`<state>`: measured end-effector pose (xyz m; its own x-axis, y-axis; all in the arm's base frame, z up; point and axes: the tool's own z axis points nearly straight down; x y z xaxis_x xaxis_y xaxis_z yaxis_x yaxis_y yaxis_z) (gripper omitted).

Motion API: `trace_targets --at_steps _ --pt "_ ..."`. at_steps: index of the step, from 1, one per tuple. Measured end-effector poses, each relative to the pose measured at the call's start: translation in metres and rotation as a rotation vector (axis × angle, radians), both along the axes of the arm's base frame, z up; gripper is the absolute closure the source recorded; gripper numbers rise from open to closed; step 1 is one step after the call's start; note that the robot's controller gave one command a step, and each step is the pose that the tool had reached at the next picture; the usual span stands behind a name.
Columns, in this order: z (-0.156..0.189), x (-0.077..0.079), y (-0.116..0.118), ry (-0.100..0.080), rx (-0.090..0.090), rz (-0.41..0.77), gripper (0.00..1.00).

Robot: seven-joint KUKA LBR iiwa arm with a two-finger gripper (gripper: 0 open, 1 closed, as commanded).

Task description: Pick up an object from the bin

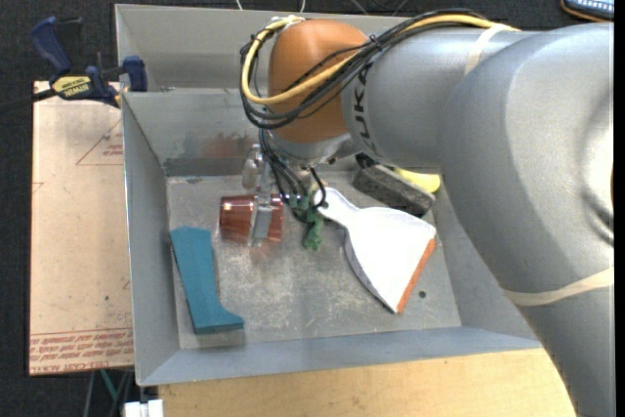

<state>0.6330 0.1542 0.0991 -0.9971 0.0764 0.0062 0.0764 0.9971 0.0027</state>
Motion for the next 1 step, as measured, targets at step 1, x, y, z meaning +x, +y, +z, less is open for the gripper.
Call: trace_targets --at_steps 1 --pt "-0.0288 0.006 0.0159 -0.025 0.007 -0.006 0.0"
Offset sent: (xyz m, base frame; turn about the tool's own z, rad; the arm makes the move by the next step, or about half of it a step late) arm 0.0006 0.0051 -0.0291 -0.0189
